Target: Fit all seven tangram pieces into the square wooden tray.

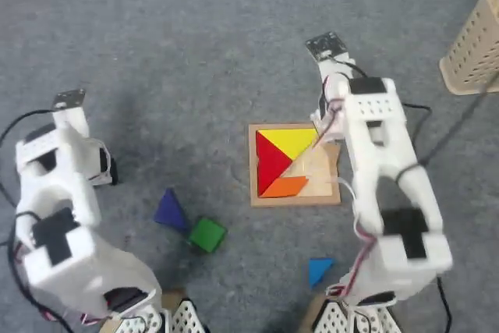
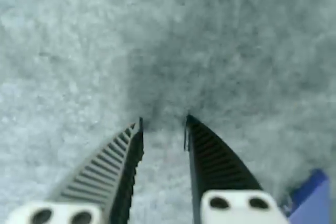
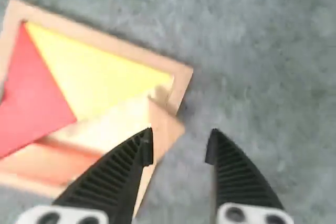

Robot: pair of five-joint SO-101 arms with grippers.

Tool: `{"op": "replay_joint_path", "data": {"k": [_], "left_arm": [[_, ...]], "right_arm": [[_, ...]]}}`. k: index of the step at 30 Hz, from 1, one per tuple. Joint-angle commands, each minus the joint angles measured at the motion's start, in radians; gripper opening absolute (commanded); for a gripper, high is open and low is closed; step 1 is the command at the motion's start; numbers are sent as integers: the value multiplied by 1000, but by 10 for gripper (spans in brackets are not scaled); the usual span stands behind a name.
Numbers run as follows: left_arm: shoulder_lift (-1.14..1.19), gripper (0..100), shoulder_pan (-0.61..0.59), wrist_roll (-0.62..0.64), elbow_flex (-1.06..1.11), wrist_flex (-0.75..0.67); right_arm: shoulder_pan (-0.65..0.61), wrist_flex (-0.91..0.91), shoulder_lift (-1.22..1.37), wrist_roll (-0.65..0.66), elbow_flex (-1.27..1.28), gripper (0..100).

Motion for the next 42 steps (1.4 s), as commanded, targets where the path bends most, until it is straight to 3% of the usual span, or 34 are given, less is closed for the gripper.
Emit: {"op": "replay_joint_path", "data": {"k": [1, 3, 8, 20, 42], "left_arm": [[-212, 120, 8, -9, 225, -170], [-328, 120, 21, -8, 331, -250], [-512, 120, 78, -12, 513, -384], [-525, 122, 78, -17, 529, -388], [-525, 122, 78, -18, 530, -388]], "right_arm": [[21, 1, 65, -92, -152, 47], [41, -7, 67, -123, -167, 6], [56, -21, 27, -135, -144, 9], [116, -136, 88, -138, -12, 8], [-62, -153, 147, -135, 8, 9]]}}
